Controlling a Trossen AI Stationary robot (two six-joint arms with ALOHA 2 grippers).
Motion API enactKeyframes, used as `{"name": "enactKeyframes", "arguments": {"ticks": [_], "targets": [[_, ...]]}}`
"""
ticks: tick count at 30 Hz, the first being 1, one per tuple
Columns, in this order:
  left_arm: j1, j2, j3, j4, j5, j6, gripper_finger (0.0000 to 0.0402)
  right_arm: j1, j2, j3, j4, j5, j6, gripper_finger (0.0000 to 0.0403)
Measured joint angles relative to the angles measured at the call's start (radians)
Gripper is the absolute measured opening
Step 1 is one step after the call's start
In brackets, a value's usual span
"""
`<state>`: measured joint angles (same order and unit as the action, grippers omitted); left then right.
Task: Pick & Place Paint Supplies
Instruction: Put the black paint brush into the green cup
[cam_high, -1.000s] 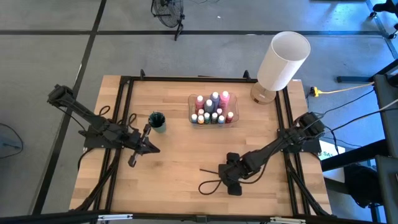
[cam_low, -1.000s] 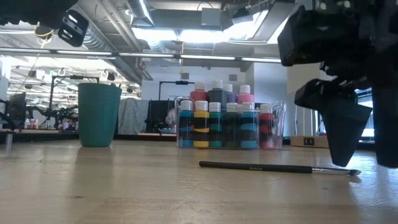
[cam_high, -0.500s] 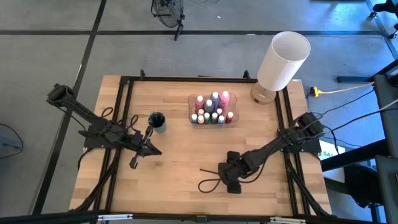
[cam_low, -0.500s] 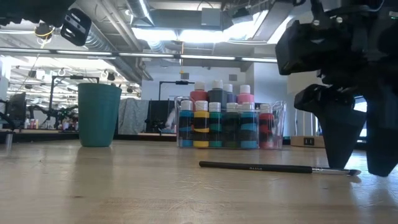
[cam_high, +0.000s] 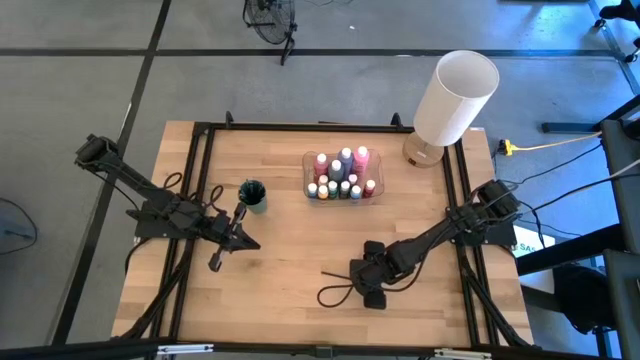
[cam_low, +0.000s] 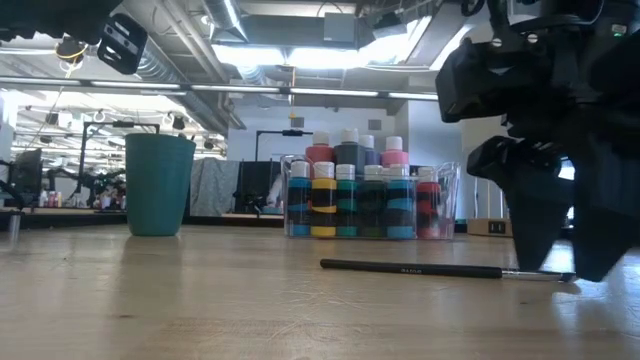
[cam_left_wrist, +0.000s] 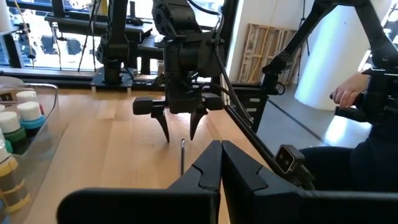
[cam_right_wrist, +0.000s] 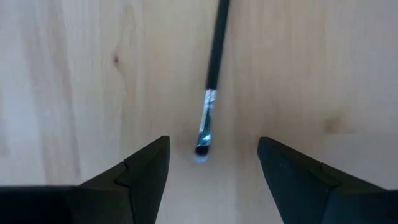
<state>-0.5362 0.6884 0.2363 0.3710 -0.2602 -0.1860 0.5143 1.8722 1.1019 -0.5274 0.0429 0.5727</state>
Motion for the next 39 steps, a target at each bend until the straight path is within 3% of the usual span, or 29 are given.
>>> {"name": "enactKeyframes", "arguments": {"ticks": [8, 39], "targets": [[0.0, 0.0, 0.0, -0.002, 0.027, 0.0, 0.0002, -0.002, 0.038, 0.006, -0.014, 0.037, -0.059, 0.0252], [0.0, 0.0, 0.0, -0.003, 0.062, 0.015, 0.0002, 0.015, 0.05, 0.011, -0.046, 0.047, -0.004, 0.0245]]}}
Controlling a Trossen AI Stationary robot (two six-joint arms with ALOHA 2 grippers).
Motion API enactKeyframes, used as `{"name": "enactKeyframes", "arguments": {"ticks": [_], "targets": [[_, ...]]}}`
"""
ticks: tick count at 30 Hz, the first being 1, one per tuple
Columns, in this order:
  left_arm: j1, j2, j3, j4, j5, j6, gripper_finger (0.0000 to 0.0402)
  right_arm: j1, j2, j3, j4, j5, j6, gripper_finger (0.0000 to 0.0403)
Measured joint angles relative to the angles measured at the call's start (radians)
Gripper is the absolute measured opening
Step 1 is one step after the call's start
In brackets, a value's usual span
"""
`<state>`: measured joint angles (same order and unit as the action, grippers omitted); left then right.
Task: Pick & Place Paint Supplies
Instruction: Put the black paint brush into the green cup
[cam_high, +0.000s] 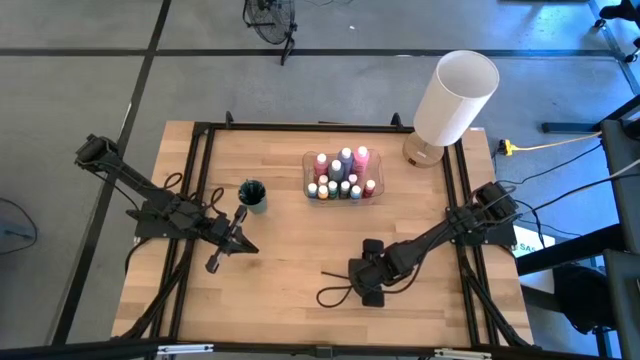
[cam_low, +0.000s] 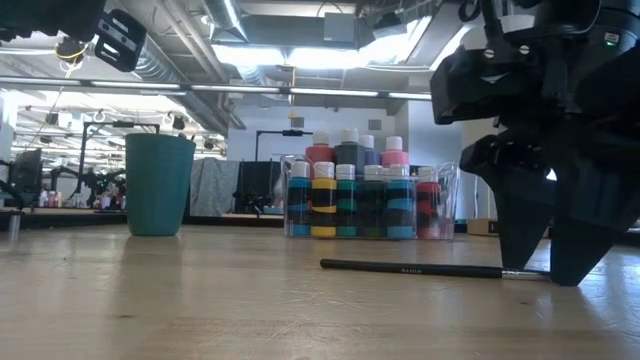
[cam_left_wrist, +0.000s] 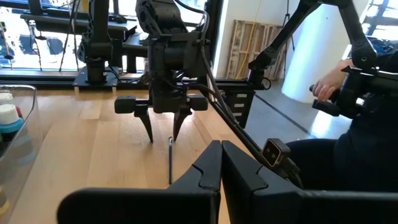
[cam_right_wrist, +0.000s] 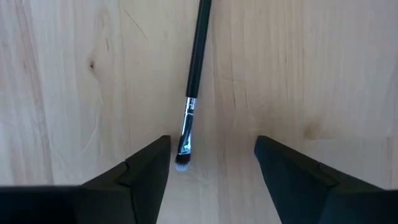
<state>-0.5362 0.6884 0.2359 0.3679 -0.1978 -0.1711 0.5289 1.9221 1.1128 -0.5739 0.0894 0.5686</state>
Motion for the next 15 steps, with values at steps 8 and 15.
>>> {"name": "enactKeyframes", "arguments": {"ticks": [8, 15], "targets": [[0.0, 0.0, 0.0, 0.001, 0.001, 0.0, 0.0002, -0.001, 0.0, 0.0, -0.013, -0.007, 0.007, 0.018], [0.0, 0.0, 0.0, 0.002, 0.002, -0.007, 0.0005, -0.001, 0.0, 0.0, -0.02, -0.01, 0.008, 0.0138]]}}
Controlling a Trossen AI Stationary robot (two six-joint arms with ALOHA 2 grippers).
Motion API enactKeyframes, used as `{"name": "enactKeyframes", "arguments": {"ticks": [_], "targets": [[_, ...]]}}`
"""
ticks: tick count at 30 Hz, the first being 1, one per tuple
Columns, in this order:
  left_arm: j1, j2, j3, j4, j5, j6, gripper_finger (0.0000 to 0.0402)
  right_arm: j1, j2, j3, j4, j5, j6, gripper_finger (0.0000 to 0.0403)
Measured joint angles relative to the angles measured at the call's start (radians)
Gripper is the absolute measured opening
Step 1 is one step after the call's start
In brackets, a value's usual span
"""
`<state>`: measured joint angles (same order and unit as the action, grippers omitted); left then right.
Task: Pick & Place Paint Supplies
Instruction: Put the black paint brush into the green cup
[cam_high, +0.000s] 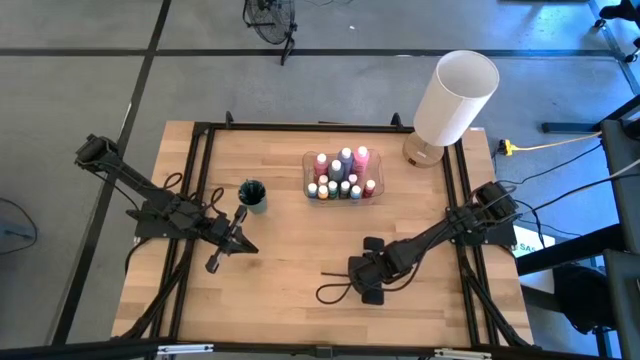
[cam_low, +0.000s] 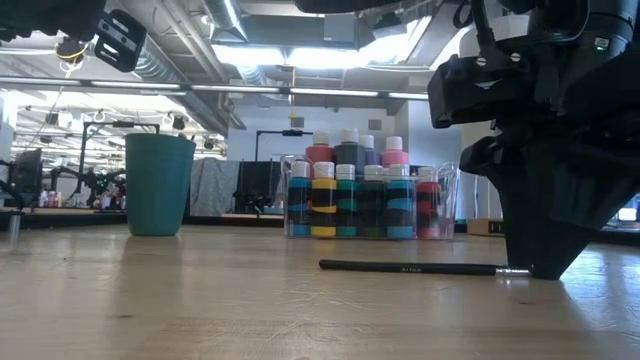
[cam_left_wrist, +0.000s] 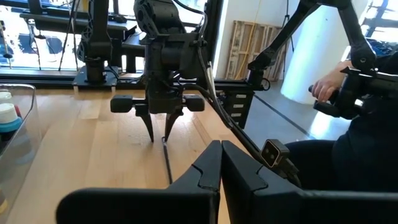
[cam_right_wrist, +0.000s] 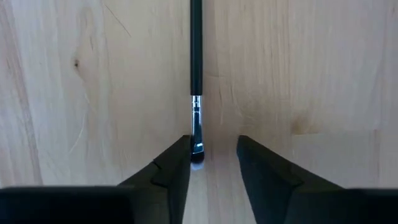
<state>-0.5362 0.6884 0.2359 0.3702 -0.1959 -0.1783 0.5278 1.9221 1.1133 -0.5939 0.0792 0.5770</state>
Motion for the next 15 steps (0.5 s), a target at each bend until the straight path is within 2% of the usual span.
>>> {"name": "enactKeyframes", "arguments": {"ticks": [8, 15], "targets": [[0.0, 0.0, 0.0, 0.0, 0.0, -0.001, 0.0004, -0.001, 0.0, 0.001, -0.007, -0.031, 0.0, 0.0111], [0.0, 0.0, 0.0, 0.0, 0.0, -0.001, 0.0002, -0.001, 0.0, 0.001, -0.01, -0.043, 0.0, 0.0073]]}}
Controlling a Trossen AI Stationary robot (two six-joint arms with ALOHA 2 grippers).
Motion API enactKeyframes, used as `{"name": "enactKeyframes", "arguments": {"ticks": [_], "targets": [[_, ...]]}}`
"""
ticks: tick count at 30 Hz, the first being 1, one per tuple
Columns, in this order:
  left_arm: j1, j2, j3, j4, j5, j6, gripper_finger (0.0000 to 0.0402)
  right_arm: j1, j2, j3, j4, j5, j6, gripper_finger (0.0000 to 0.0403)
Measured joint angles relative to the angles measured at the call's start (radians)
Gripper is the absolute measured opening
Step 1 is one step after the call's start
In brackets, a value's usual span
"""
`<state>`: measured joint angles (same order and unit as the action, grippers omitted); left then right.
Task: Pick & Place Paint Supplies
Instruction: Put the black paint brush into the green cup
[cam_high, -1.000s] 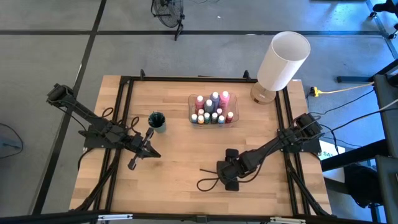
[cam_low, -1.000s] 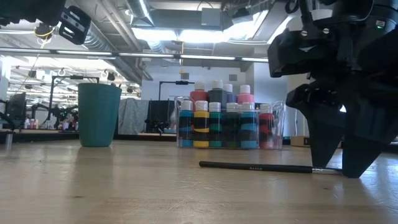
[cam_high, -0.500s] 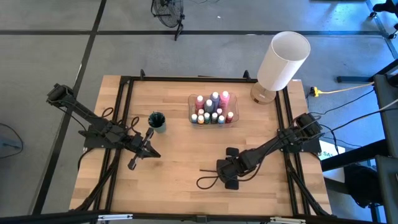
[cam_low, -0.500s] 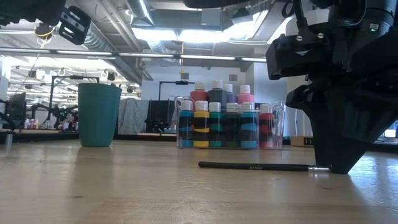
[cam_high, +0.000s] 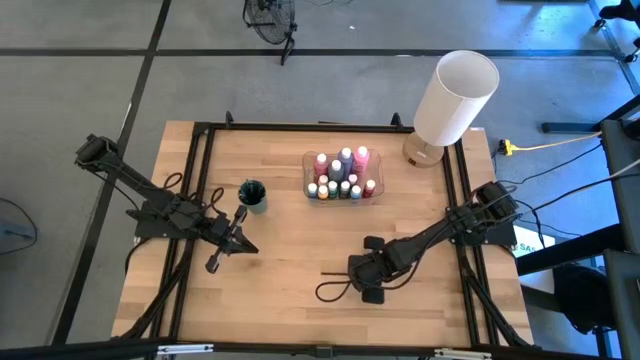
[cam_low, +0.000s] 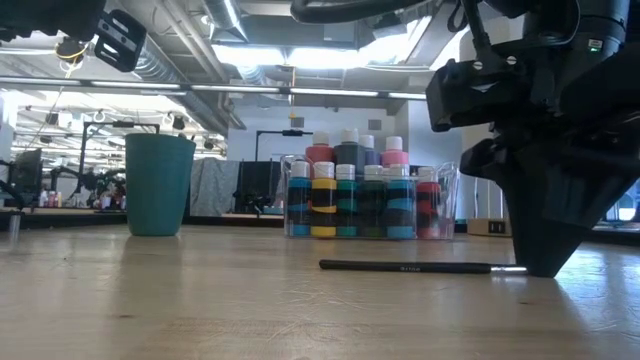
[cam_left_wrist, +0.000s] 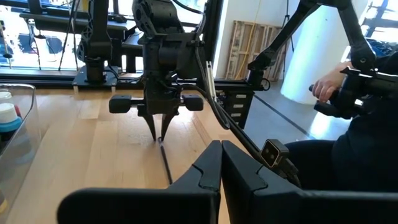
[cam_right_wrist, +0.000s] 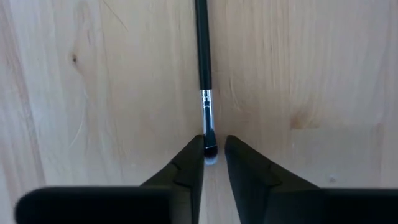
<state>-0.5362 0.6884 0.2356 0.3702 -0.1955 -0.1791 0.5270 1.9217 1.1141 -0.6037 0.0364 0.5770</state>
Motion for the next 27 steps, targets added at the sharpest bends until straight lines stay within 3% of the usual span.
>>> {"name": "enactKeyframes", "arguments": {"ticks": [9, 19, 27], "targets": [[0.0, 0.0, 0.0, 0.0, 0.0, 0.0, 0.0002, 0.001, -0.001, 0.0, -0.003, -0.009, 0.003, 0.0007], [0.0, 0.0, 0.0, 0.0, -0.004, -0.027, 0.0008, 0.001, 0.001, 0.015, -0.015, -0.009, 0.003, 0.0002], [0.0, 0.032, 0.0, 0.015, -0.131, -0.062, 0.0044, 0.011, 0.023, 0.128, -0.176, 0.003, -0.013, 0.0]]}}
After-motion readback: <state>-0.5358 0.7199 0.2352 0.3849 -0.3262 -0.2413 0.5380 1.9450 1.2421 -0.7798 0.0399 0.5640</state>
